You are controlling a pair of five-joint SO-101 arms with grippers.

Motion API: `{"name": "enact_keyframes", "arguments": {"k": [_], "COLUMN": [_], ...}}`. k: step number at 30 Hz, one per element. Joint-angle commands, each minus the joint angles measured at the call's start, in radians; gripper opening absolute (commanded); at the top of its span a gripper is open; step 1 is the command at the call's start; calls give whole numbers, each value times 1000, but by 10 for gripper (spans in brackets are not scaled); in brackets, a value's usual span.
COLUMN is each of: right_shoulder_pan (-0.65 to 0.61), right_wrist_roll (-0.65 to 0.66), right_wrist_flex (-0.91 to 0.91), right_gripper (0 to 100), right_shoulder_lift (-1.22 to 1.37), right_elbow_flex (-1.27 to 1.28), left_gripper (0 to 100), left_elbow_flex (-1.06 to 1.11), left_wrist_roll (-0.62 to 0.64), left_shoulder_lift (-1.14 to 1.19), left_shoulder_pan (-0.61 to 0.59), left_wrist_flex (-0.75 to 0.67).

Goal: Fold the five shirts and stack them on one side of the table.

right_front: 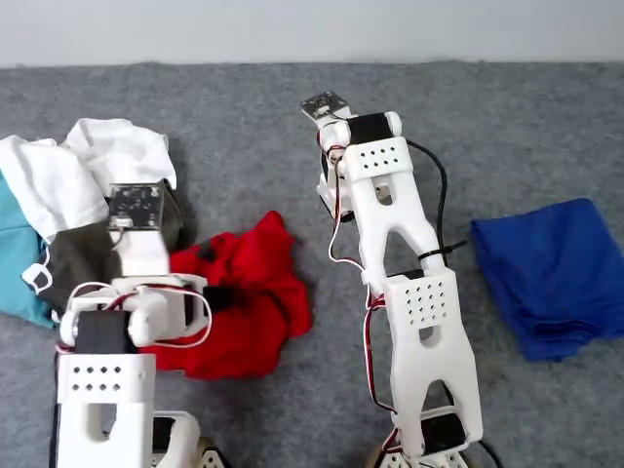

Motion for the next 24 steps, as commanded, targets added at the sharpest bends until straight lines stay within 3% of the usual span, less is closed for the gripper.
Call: {"name": "enact_keyframes", "arguments": {"k": [1,9,14,22,24], "right_shoulder_pan": [-1,1,-1,1,-1], "right_wrist_roll": [-9,-8,-8,-8,-8], "right_wrist_flex": [44,44,44,44,44], "right_gripper": [14,14,13,11,11], "right_shoulder_lift": [-68,-68,-68,-67,-67], "right_elbow_flex": [-3,-3,-3,-3,-3], "left_gripper": [356,346,250,17,17], "left_elbow_flex": [18,234,231,166,165], "left_wrist_roll": [-12,-3,23,23,23], "left_shoulder_lift": [2,-3,-8,-8,-8], "left_shoulder_pan": [71,94,92,95,95], "left_wrist_flex": [-5,-264,-267,-262,-261]}}
